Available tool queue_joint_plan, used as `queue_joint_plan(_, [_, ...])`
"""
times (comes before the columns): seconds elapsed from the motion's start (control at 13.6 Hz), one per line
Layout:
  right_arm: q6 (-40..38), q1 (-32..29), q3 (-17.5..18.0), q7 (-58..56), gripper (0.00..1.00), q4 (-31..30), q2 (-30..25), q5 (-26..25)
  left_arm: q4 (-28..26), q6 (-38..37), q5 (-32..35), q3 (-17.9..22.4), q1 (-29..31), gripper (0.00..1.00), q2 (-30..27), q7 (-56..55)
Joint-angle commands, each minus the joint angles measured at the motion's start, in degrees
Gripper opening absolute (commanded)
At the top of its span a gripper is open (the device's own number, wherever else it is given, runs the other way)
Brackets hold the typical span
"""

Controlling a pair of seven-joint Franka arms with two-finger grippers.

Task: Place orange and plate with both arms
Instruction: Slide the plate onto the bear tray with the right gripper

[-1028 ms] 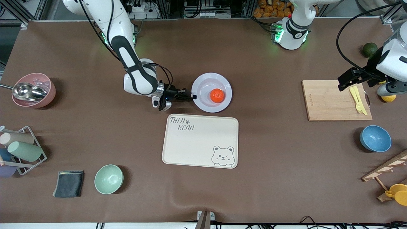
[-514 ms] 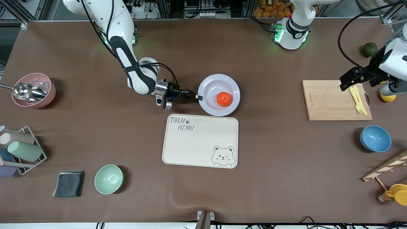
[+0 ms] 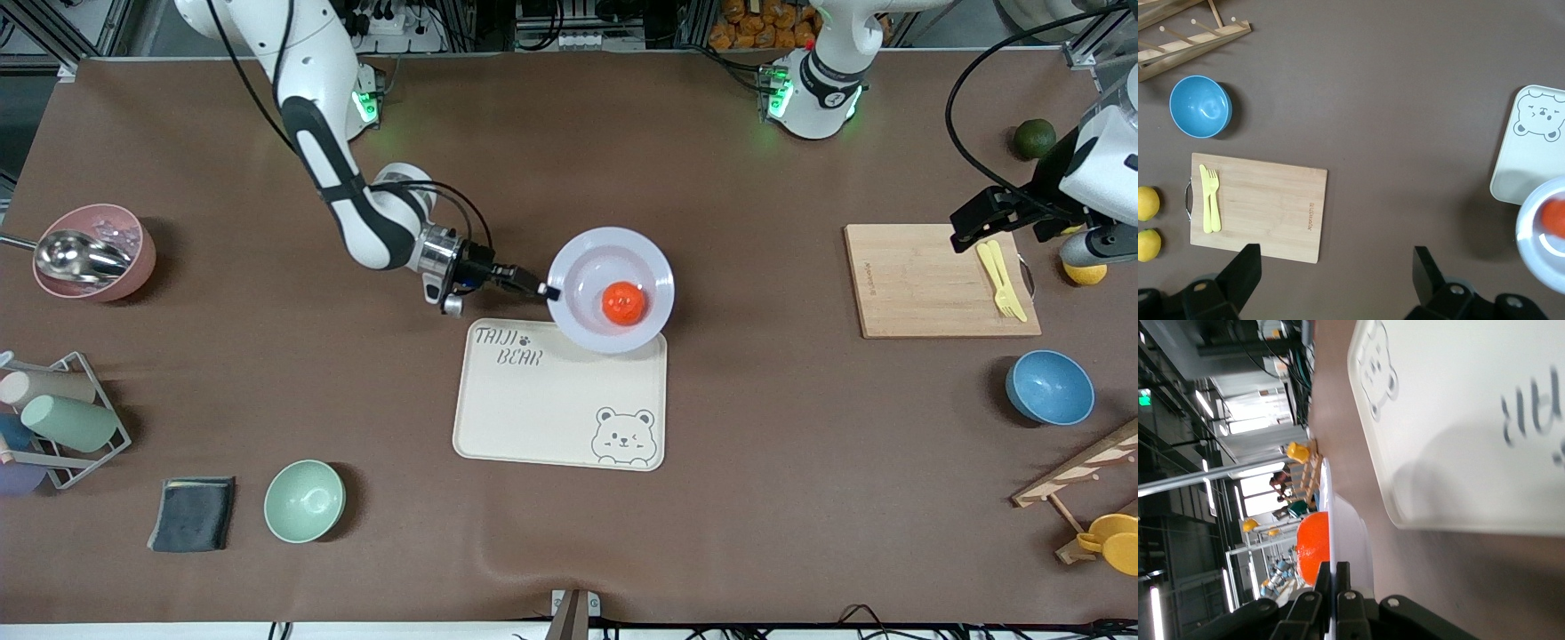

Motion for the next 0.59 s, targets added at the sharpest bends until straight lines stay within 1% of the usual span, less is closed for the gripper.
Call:
queue_joint_plan(0.0, [0.35,-2.71,0.52,-1.13,0.00,4.95,2.25,0.61,-0.42,-0.72,-0.85,0.05,0.10,1.00,-1.05,1.35])
queue_joint_plan(0.22, [0.52,-5.70,0.34,-6.13,0.00,12.51,9.63,-0.17,-0.42,-0.72,-0.85,0.05,0.10,1.00,-1.05,1.26])
queue_joint_plan(0.29, [1.40,-5.97,0.08,-6.32,0.00,14.80,11.39,-2.27,-0.42,-0.72,-0.76,0.05,0.01,1.00,-1.05,1.26])
queue_joint_plan(0.37, [4.80,-6.23,0.08,-6.23,0.00,17.17,12.19,-5.77,-0.42,-0.72,-0.76,0.05,0.01,1.00,-0.96,1.26])
queue_joint_plan(0.44, [9.62,-5.89,0.17,-5.71,0.00,18.41,12.28,-7.46,-0.42,-0.72,-0.76,0.05,0.09,1.00,-0.96,1.26])
queue_joint_plan(0.51, [12.19,-5.53,0.17,-5.44,0.00,19.04,12.37,-7.56,-0.42,-0.72,-0.76,0.05,0.01,1.00,-0.96,1.26])
